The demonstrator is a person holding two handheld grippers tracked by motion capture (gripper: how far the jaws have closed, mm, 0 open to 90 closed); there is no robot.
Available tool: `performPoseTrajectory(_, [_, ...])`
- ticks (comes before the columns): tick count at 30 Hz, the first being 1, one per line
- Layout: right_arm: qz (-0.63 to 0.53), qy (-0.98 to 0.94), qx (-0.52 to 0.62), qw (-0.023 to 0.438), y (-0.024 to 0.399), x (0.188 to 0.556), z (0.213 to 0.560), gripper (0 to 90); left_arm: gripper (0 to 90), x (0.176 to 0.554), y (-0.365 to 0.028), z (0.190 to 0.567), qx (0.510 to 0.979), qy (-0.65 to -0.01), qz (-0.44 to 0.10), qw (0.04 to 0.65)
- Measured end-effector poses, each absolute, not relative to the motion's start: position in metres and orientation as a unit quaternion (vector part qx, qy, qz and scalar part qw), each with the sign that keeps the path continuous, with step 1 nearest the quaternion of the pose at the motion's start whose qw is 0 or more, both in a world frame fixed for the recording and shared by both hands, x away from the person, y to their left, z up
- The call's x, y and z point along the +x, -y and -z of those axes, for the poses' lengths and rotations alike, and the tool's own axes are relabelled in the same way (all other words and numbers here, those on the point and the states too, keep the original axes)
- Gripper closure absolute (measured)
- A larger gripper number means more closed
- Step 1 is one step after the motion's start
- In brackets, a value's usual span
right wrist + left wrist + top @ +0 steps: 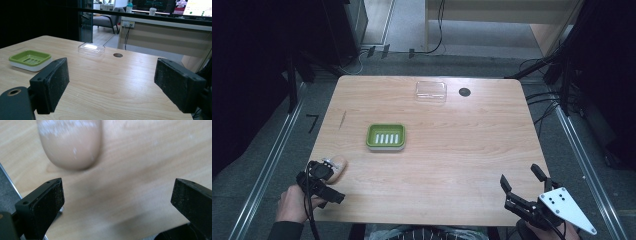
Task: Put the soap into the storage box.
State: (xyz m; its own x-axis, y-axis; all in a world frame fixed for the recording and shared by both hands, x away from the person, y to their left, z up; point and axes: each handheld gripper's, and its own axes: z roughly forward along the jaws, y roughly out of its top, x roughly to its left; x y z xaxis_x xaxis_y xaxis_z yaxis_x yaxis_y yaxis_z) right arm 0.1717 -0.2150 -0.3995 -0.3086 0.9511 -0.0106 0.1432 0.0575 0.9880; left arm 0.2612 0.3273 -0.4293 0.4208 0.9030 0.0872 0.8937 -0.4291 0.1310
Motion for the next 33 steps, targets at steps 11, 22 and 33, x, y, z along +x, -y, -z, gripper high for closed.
performPoseTrajectory(11, [-0.522,-0.616,0.445,0.387,0.216,0.171,0.4,13.2,0.0,0.278,-0.324,0.423,0.842,-0.532,-0.078,0.045])
performPoseTrajectory(22, [-0.521,-0.617,0.445,0.387,0.216,0.172,0.4,13.2,0.0,0.298,-0.329,0.426,0.843,-0.532,-0.071,0.049])
performPoseTrajectory(33, [-0.522,-0.616,0.445,0.387,0.216,0.172,0.4,13.3,0.0,0.317,-0.332,0.433,0.84,-0.537,-0.065,0.049])
